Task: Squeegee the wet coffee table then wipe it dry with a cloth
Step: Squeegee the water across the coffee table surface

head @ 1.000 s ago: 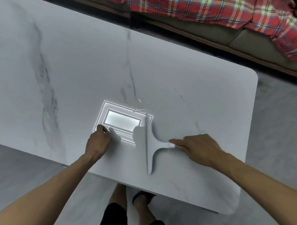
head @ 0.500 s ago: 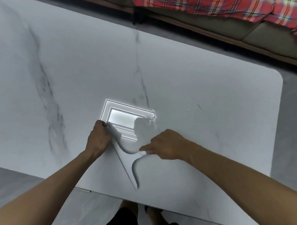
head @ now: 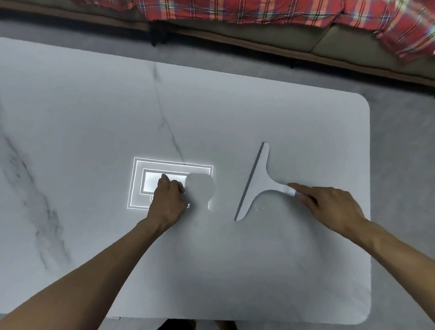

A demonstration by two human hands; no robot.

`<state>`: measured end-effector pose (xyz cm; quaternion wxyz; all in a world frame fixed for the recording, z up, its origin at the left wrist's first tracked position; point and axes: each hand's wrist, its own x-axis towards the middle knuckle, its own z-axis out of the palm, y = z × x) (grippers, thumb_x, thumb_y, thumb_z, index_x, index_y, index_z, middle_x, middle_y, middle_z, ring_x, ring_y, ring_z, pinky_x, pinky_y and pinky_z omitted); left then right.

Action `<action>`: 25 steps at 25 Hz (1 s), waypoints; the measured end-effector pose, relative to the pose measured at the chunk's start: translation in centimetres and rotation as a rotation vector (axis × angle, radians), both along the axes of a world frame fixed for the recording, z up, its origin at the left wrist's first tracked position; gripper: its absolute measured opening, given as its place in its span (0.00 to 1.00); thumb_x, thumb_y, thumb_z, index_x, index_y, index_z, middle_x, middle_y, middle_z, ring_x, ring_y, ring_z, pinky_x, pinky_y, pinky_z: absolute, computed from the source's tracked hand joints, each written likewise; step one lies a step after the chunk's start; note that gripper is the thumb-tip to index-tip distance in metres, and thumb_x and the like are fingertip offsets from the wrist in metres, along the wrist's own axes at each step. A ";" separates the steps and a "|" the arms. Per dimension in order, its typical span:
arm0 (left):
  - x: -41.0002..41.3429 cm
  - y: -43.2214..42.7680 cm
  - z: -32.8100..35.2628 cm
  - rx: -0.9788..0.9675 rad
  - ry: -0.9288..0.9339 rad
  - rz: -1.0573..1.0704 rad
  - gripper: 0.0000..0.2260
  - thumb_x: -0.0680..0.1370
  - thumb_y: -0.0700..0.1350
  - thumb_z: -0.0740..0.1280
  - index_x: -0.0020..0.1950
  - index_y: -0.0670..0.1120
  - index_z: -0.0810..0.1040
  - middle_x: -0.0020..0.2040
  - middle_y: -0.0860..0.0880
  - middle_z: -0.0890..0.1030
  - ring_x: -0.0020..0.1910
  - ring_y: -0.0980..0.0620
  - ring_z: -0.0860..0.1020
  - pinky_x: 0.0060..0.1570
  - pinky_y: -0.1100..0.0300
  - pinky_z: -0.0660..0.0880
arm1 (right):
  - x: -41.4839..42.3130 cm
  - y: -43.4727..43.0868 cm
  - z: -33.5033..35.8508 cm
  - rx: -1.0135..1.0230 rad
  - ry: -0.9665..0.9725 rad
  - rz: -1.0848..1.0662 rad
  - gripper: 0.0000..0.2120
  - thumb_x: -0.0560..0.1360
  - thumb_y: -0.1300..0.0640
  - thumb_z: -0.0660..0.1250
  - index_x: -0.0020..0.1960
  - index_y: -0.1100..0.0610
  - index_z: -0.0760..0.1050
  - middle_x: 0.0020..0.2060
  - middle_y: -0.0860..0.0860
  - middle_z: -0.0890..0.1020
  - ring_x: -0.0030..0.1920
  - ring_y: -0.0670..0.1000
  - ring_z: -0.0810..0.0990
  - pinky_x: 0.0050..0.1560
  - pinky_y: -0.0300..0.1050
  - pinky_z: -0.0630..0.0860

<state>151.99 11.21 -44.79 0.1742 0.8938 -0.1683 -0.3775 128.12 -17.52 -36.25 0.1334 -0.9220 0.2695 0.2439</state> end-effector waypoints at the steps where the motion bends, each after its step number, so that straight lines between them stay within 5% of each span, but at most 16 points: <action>1: 0.0 -0.4 -0.1 0.038 0.008 -0.035 0.03 0.71 0.39 0.59 0.40 0.45 0.67 0.56 0.40 0.72 0.55 0.39 0.73 0.43 0.53 0.72 | -0.8 -0.3 0.7 -0.018 -0.002 -0.039 0.17 0.81 0.40 0.48 0.68 0.28 0.60 0.55 0.37 0.81 0.54 0.49 0.80 0.43 0.42 0.68; 5: 1.2 -2.0 -0.3 0.142 0.042 -0.105 0.06 0.76 0.44 0.61 0.46 0.45 0.64 0.51 0.41 0.70 0.56 0.38 0.73 0.42 0.53 0.68 | 3.9 -0.8 1.4 0.086 -0.148 -0.202 0.17 0.81 0.37 0.46 0.69 0.30 0.59 0.56 0.42 0.82 0.51 0.54 0.81 0.44 0.46 0.73; 10: 1.7 -2.2 -0.1 0.172 0.150 -0.121 0.22 0.74 0.42 0.66 0.67 0.40 0.69 0.70 0.37 0.64 0.67 0.36 0.68 0.62 0.46 0.69 | 19.2 -0.2 -2.4 0.230 -0.298 -0.439 0.22 0.83 0.46 0.48 0.76 0.46 0.59 0.65 0.56 0.76 0.62 0.62 0.73 0.60 0.52 0.69; 13: 1.8 -2.5 -0.2 0.184 0.163 -0.134 0.24 0.74 0.42 0.66 0.69 0.40 0.68 0.72 0.35 0.61 0.69 0.34 0.66 0.66 0.44 0.68 | 22.9 0.8 -4.3 0.223 -0.284 -0.427 0.22 0.84 0.50 0.48 0.77 0.48 0.57 0.64 0.58 0.76 0.63 0.64 0.71 0.56 0.50 0.67; 17: 1.8 -3.0 -0.2 0.193 0.199 -0.136 0.26 0.74 0.42 0.65 0.71 0.39 0.65 0.73 0.34 0.57 0.71 0.33 0.62 0.69 0.42 0.64 | 16.3 2.3 -4.2 0.148 -0.226 -0.307 0.21 0.83 0.49 0.49 0.76 0.41 0.56 0.52 0.58 0.82 0.51 0.63 0.78 0.47 0.49 0.69; 20: 1.5 -3.1 -0.4 0.232 0.172 -0.247 0.24 0.73 0.40 0.61 0.69 0.35 0.63 0.69 0.32 0.63 0.70 0.29 0.58 0.70 0.42 0.62 | 7.4 2.9 -1.8 0.163 -0.100 -0.268 0.22 0.83 0.47 0.48 0.74 0.31 0.49 0.44 0.47 0.83 0.40 0.52 0.79 0.41 0.43 0.69; 25: 0.9 -3.3 -0.3 0.250 0.113 -0.261 0.25 0.74 0.38 0.54 0.72 0.33 0.58 0.68 0.31 0.63 0.69 0.21 0.55 0.72 0.39 0.54 | 1.2 0.5 3.3 0.116 0.040 -0.242 0.21 0.82 0.42 0.48 0.73 0.29 0.51 0.58 0.42 0.81 0.52 0.52 0.81 0.49 0.43 0.73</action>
